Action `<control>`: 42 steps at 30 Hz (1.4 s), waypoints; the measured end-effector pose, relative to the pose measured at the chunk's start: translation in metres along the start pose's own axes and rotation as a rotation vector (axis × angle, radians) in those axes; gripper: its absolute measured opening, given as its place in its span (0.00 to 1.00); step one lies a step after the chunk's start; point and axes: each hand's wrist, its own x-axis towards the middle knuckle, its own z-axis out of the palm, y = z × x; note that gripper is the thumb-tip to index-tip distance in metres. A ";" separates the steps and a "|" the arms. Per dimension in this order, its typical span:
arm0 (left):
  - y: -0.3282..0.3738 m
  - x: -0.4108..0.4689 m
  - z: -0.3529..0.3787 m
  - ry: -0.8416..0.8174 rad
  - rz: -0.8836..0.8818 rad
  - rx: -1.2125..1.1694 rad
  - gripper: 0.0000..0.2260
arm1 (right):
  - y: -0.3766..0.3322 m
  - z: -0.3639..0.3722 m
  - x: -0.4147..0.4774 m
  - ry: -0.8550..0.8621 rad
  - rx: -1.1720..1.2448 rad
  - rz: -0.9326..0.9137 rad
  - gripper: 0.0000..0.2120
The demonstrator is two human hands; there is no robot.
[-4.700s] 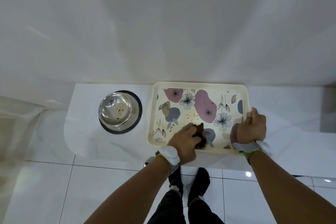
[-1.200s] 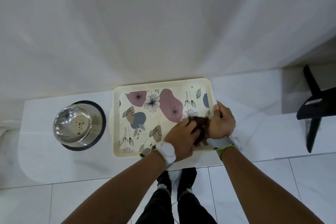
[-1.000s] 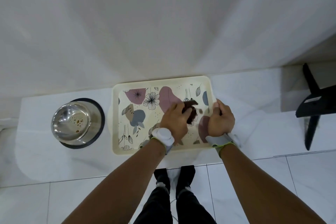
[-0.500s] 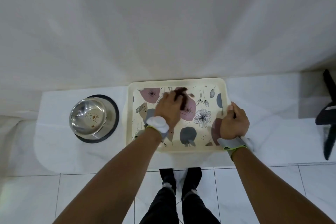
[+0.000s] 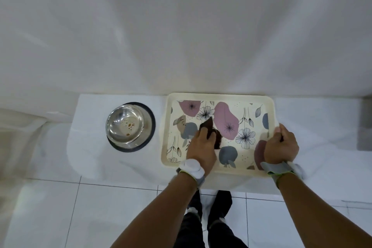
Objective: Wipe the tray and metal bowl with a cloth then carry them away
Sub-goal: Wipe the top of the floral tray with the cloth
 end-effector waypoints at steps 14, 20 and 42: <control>-0.085 0.027 -0.057 0.037 0.090 0.346 0.17 | -0.002 -0.002 -0.001 -0.022 -0.005 -0.005 0.15; -0.091 0.078 -0.074 0.083 0.003 0.403 0.12 | 0.001 -0.003 0.000 -0.026 0.016 -0.010 0.16; -0.007 0.112 -0.036 0.138 0.112 0.032 0.08 | -0.001 -0.008 0.001 -0.040 0.048 -0.005 0.16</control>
